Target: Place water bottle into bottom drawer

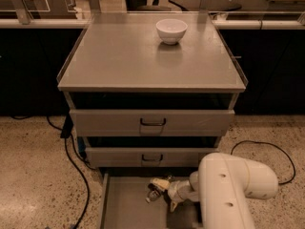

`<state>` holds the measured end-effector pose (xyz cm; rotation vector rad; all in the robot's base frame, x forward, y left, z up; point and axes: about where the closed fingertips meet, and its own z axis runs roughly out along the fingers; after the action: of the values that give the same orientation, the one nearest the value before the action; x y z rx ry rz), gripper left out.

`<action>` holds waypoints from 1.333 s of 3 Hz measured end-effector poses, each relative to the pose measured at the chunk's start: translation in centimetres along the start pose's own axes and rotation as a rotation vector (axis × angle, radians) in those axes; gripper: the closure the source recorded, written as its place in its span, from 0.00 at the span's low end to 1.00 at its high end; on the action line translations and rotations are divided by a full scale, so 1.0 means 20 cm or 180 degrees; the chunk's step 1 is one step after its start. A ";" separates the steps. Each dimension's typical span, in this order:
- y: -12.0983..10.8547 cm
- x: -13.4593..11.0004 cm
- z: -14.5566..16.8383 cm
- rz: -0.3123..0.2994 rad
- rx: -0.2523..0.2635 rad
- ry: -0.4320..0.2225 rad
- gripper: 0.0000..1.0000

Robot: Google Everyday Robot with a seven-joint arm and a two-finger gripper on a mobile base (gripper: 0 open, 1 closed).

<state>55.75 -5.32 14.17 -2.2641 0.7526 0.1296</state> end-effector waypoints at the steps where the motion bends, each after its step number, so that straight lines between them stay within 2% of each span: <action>1: -0.05 -0.12 -0.24 -0.0203 0.0136 0.0245 0.00; 2: -0.08 -0.21 -0.36 -0.0330 0.0153 0.0321 0.00; 3: -0.06 -0.28 -0.50 -0.0313 0.0149 0.0519 0.00; 4: 0.01 -0.42 -0.61 -0.0276 0.0193 0.0787 0.00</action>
Offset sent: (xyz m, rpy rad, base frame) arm -0.0462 -0.0249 0.0974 -0.0461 -0.1878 0.0104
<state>47.27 -9.67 25.41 -2.2752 0.7720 -0.2150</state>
